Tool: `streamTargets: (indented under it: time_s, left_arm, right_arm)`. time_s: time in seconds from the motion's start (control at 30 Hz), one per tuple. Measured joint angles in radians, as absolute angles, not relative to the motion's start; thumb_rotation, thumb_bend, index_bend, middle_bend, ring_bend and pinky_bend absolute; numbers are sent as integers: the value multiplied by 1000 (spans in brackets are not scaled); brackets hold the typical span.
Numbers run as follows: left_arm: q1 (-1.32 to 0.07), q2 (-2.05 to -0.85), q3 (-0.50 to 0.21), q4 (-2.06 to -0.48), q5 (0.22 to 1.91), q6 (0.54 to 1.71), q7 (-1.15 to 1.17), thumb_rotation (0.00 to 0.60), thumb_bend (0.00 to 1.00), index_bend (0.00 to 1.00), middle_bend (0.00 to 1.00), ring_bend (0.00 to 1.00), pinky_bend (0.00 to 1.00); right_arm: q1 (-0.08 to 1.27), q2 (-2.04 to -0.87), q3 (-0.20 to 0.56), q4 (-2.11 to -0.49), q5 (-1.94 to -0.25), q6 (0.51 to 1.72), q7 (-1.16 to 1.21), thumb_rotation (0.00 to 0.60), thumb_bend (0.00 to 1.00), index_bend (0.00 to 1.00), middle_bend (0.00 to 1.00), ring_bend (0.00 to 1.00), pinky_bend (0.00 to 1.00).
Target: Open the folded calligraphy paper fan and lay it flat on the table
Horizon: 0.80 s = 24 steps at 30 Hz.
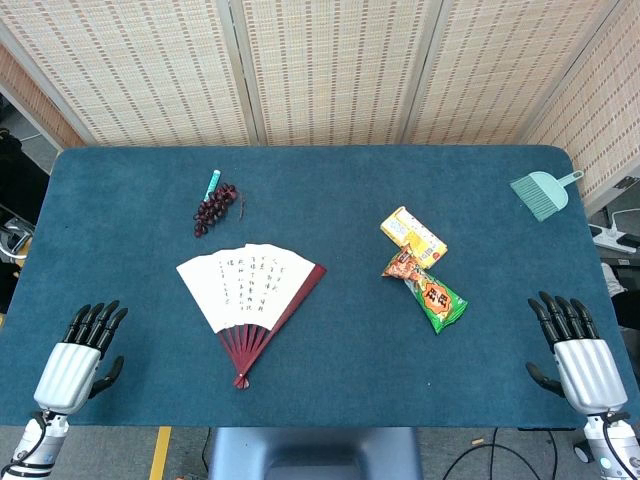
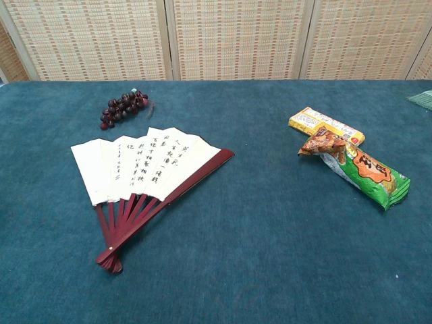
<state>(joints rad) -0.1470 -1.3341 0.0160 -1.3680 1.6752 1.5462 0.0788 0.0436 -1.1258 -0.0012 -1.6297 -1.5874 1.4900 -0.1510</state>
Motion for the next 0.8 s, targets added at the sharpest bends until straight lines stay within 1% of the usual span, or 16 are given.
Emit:
streamTargets:
  time_s: [0.2,0.37,0.47,0.57,0.67,0.8]
  left_arm:
    - [-159,-1339,26,-1354,1700,1541,73,600,428,0,0,0,40]
    - [-158,-1331,30,-1356,1694,1537,46,600,427,0,0,0,39]
    - [-160,-1335,31,-1345,1688,1529,36,600,427,0,0,0,39]
    - [-161,-1338,29,-1342,1678,1522,30,600,427,0,0,0,40]
    - [-161,-1340,28,-1340,1676,1524,25,600,428,0,0,0,40]
    - [-157,-1339,25,-1336,1668,1528,16,600,429,0,0,0,40]
  right_arm:
    - [49,-1140,2,-1614,-1596,1495,-154,600,135,0,0,0,0]
    - [75,-1174,7,-1594,-1643,1493,-174,600,135,11,0,0,0]
    - [132,-1191,19,-1593,-1672,1441,-190,600,135,90,0,0,0]
    - [210,-1222,43,-1592,-1686,1357,-212,600,135,188,0,0,0]
    - [308,-1286,72,-1576,-1692,1258,-225,600,135,255,0,0,0]
    - [446,-1429,111,-1500,-1696,1143,-246,600,135,290,0,0,0]
